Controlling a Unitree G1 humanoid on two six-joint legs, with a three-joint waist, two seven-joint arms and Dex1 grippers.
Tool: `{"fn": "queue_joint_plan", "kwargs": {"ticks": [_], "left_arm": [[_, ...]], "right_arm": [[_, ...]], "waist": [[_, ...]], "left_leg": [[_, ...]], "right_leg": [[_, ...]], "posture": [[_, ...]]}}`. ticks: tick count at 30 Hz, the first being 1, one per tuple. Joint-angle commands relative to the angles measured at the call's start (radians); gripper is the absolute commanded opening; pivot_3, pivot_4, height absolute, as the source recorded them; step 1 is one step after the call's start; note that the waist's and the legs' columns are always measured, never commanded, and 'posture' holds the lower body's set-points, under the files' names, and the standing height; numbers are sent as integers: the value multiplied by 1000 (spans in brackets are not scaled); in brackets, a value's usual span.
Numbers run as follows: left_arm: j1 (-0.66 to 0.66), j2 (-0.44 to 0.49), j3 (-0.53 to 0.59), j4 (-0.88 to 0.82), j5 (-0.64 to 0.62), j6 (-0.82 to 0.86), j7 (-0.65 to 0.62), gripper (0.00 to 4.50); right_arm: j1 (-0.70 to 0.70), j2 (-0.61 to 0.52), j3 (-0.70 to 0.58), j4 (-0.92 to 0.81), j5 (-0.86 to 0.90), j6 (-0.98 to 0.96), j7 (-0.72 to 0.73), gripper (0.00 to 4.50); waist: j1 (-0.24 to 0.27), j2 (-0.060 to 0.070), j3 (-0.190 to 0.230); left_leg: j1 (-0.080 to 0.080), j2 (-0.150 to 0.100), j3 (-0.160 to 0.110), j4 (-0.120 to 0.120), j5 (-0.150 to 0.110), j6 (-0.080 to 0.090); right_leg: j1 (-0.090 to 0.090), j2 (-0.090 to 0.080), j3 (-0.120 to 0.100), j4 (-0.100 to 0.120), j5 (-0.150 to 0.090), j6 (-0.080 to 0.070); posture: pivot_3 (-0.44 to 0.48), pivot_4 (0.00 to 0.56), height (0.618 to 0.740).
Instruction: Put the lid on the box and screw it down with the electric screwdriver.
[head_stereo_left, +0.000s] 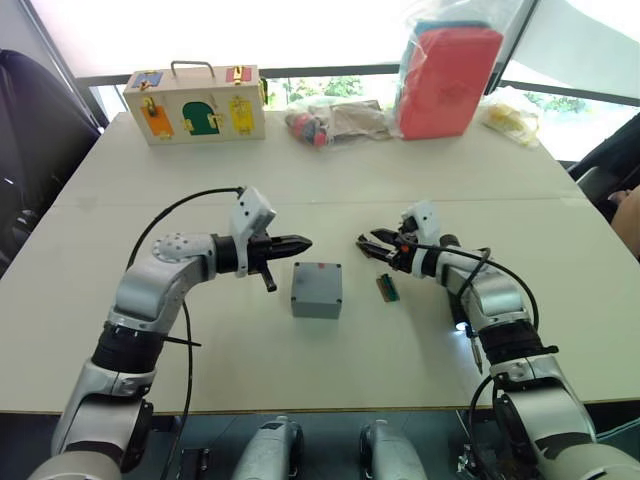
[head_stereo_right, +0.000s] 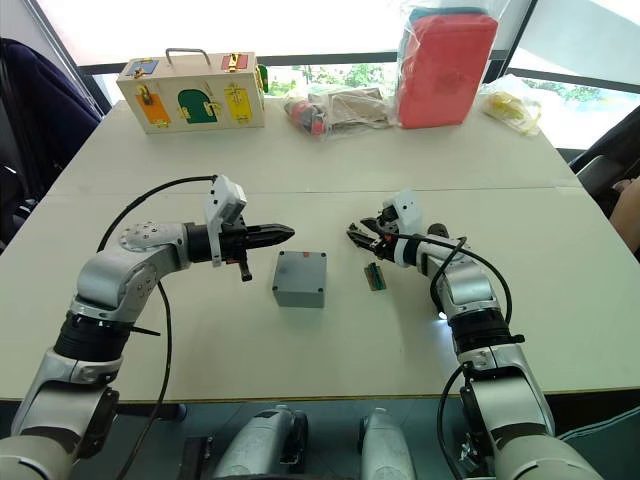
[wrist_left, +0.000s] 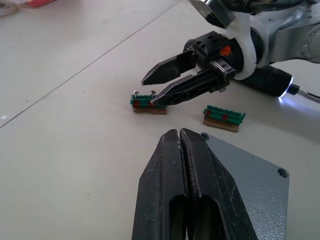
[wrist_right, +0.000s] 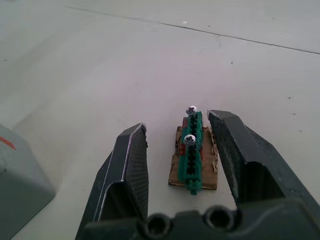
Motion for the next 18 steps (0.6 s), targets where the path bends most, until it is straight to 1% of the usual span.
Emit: {"fn": "queue_joint_plan", "kwargs": {"ticks": [1,3,4,5,6,18], "left_arm": [[4,6,16,-42,-6,-4,6,0],[6,5,18,-44,-8,-3,10,0],[6,5,18,-45,-8,-3,12,0],[7,4,19,-46,-9,-2,13,0],[7,4,19,-46,-9,-2,14,0],[21,3,36,-40,-5,-21,40,0]], "right_arm": [[-26,6,-20,-4,-3,-30,-1,1598],[-27,6,-17,2,-11,-37,-4,1105],[-27,6,-17,5,-13,-39,-4,619],[-27,6,-17,6,-13,-42,-4,251],[-27,7,-18,7,-13,-43,-4,45],[-22,12,-17,-24,-23,-77,-13,45]], "waist": [[-1,0,0],[-2,0,0],[-1,0,0],[-1,0,0],[-1,0,0],[-2,0,0]], "left_leg": [[0,0,0,0,0,0],[0,0,0,0,0,0],[0,0,0,0,0,0],[0,0,0,0,0,0],[0,0,0,0,0,0],[0,0,0,0,0,0]], "right_leg": [[0,0,0,0,0,0],[0,0,0,0,0,0],[0,0,0,0,0,0],[0,0,0,0,0,0],[0,0,0,0,0,0],[0,0,0,0,0,0]], "posture": [[0,150,740],[0,150,740],[0,150,740],[0,150,740],[0,150,740],[0,150,740]]}}
